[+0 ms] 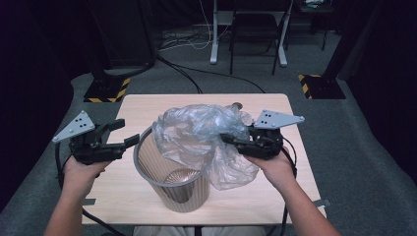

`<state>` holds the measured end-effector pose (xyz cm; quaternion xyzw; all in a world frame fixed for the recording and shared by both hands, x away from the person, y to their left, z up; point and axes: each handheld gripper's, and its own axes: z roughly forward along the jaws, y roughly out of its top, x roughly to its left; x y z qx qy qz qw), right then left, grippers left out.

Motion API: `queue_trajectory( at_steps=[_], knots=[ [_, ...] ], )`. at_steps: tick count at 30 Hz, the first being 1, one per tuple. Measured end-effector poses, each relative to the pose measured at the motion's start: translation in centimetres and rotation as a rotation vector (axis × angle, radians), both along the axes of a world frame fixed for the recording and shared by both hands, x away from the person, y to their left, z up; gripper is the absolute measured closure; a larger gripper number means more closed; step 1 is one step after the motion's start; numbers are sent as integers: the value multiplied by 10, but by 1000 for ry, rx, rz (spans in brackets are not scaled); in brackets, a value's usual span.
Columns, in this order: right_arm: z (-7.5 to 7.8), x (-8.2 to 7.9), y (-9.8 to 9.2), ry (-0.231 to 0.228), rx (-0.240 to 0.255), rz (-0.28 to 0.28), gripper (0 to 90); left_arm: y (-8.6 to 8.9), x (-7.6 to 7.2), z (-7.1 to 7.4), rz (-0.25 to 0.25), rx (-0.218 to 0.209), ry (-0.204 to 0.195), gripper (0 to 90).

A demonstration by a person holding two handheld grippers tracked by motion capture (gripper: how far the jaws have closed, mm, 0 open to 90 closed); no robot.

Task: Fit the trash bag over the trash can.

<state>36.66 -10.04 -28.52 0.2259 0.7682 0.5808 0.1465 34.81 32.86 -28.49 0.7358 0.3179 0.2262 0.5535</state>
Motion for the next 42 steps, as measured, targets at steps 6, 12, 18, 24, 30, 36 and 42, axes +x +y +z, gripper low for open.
queue_trajectory(
  at_steps=[6, 12, 18, 24, 30, 36, 42],
  knots=[
    [-1, -2, 10, -21, -3, 30, 622, -1, 4, 2, 8, -13, 14, 225],
    [2, -5, 17, -46, 13, 58, 623, -2, 4, 2, 4, -19, 17, 220],
    [11, -11, 25, -69, 17, 85, 622, -5, 0, 5, -12, -17, 11, 234],
    [12, -15, 30, -81, 20, 96, 622, -6, 0, 3, -9, -33, 18, 246],
    [9, -17, 29, -76, 32, 95, 622, -11, -4, -3, -35, 0, 5, 455],
    [8, -18, 32, -79, 37, 103, 621, -11, -10, -2, -55, 34, -21, 739],
    [9, -17, 36, -82, 35, 113, 616, -10, -17, -1, -52, 57, -44, 878]
  ],
)
